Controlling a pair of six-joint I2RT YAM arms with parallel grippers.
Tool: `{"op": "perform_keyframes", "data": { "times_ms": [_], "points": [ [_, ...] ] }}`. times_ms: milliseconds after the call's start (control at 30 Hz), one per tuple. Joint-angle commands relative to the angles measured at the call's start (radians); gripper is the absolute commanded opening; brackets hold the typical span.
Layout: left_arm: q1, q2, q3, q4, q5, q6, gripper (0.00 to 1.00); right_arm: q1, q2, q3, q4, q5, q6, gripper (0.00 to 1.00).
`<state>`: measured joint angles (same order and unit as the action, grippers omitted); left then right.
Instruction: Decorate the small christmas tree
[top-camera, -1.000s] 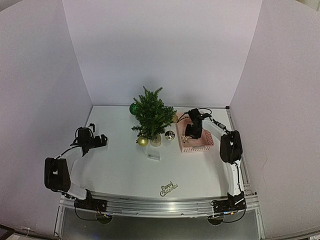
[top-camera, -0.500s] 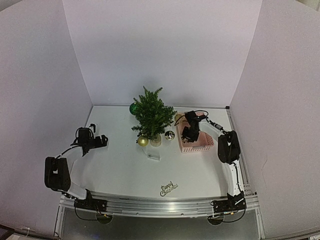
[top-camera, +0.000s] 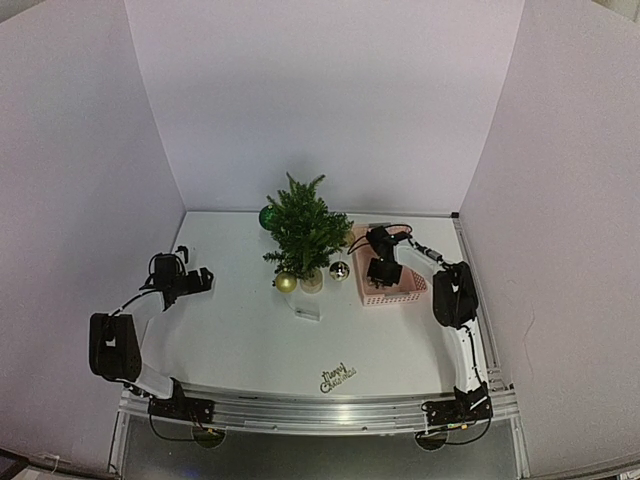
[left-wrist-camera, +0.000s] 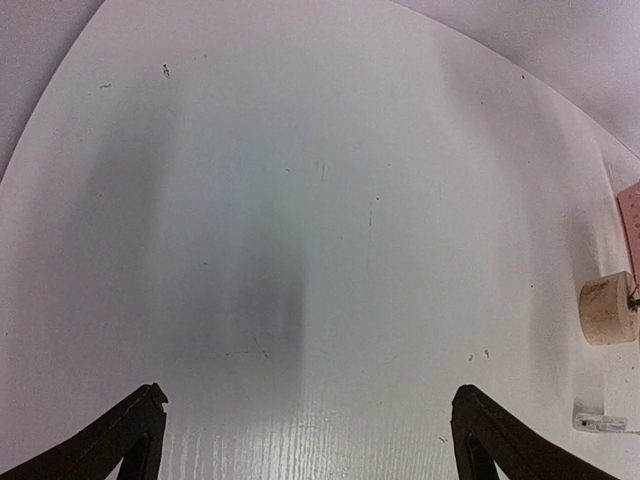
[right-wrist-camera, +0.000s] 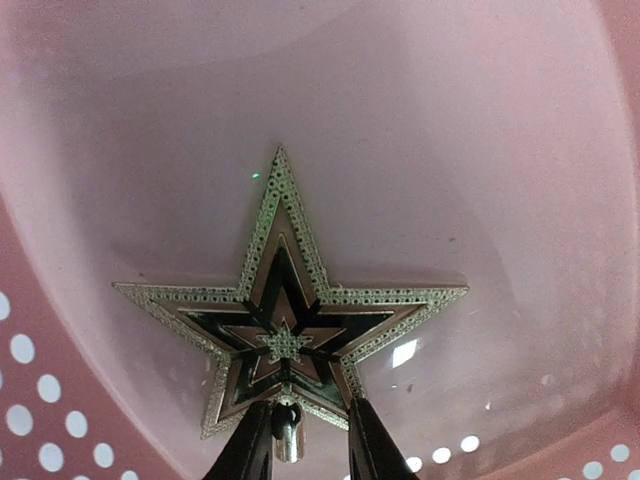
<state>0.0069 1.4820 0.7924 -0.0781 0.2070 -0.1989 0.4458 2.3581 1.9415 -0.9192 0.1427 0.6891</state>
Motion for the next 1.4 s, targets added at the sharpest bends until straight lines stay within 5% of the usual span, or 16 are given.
{"op": "perform_keyframes", "data": {
  "times_ms": [0,367,567,1367],
  "points": [
    [0.011,0.012,0.052,0.001,0.004,0.013,1.00,-0.025,-0.018,-0.010,-0.118,0.134,-0.045,0.25],
    [0.013,0.003,0.032,0.019,0.022,-0.003,1.00,-0.044,-0.092,0.024,-0.131,0.036,-0.167,0.44],
    [0.013,0.004,0.026,0.030,0.024,-0.018,1.00,-0.035,-0.093,-0.002,-0.116,-0.062,-0.123,0.21],
    [0.013,0.006,0.041,0.043,0.037,-0.014,1.00,-0.053,0.032,-0.034,-0.083,-0.059,-0.114,0.25]
  ]
}}
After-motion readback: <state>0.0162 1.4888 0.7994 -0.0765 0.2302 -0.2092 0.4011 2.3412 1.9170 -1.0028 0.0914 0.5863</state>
